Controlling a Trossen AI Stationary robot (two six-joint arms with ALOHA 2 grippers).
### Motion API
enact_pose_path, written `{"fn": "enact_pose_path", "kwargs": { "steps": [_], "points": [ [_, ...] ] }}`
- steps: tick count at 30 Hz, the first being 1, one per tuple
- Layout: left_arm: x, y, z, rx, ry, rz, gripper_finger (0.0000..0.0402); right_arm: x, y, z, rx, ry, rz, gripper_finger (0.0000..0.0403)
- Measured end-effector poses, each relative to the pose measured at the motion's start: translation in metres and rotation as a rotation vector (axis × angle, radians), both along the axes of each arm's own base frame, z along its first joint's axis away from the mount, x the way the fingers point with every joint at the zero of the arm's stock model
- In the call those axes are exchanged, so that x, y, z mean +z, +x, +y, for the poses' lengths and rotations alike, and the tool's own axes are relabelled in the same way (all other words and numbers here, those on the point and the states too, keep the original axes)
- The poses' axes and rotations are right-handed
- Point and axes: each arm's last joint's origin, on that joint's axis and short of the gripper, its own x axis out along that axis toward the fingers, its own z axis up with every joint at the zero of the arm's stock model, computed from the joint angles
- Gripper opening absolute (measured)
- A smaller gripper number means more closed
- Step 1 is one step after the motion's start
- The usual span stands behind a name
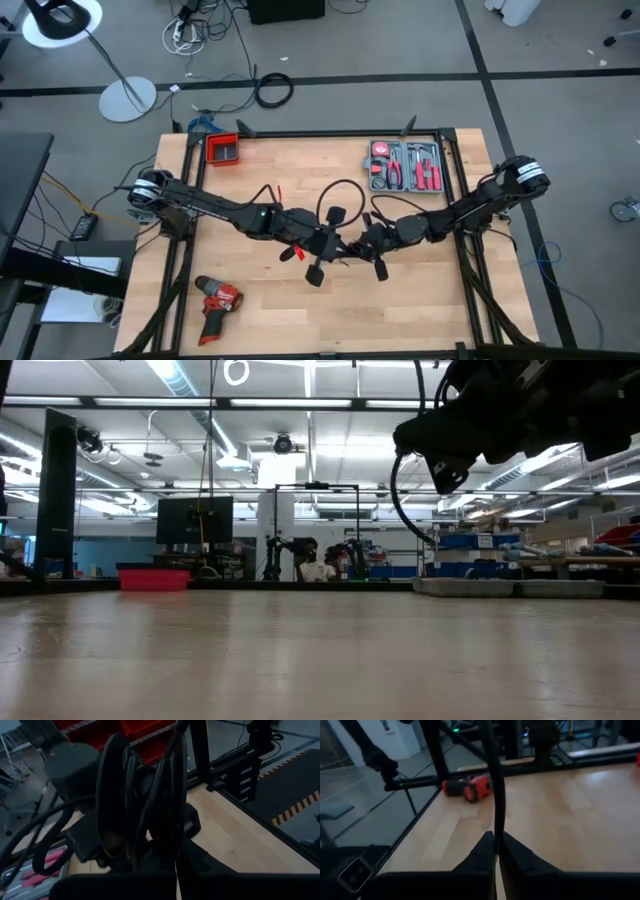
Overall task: Coil cords
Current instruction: Coil the black wire onto the black spool
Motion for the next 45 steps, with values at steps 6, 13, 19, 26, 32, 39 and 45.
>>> {"fn": "enact_pose_path", "kwargs": {
  "steps": [6, 13, 19, 26, 32, 39, 45],
  "points": [
    [-0.005, -0.002, 0.0, 0.007, -0.006, 0.061, 0.0, 0.009, -0.016, 0.009, 0.091, -0.001, 0.092, 0.0007],
    [-0.01, -0.003, 0.003, 0.073, -0.021, 0.118, 0.0, 0.034, -0.045, 0.014, 0.127, 0.08, 0.175, 0.0007],
    [-0.012, -0.002, 0.011, 0.132, -0.105, 0.162, 0.0, 0.063, -0.052, 0.014, 0.113, 0.077, 0.219, 0.0007],
    [-0.019, -0.005, 0.015, 0.167, -0.148, 0.248, 0.0, 0.092, -0.046, 0.016, 0.192, 0.036, 0.31, 0.0007],
    [-0.021, -0.007, 0.014, 0.158, -0.238, 0.305, 0.0, 0.115, -0.045, 0.009, 0.219, -0.011, 0.402, 0.0007],
    [-0.023, -0.006, 0.016, 0.15, -0.331, 0.348, 0.0, 0.135, -0.04, 0.001, 0.248, -0.081, 0.328, 0.0013],
    [-0.024, -0.005, 0.02, 0.139, -0.383, 0.365, 0.0, 0.14, -0.038, -0.005, 0.283, -0.088, 0.322, 0.0014]
  ]
}}
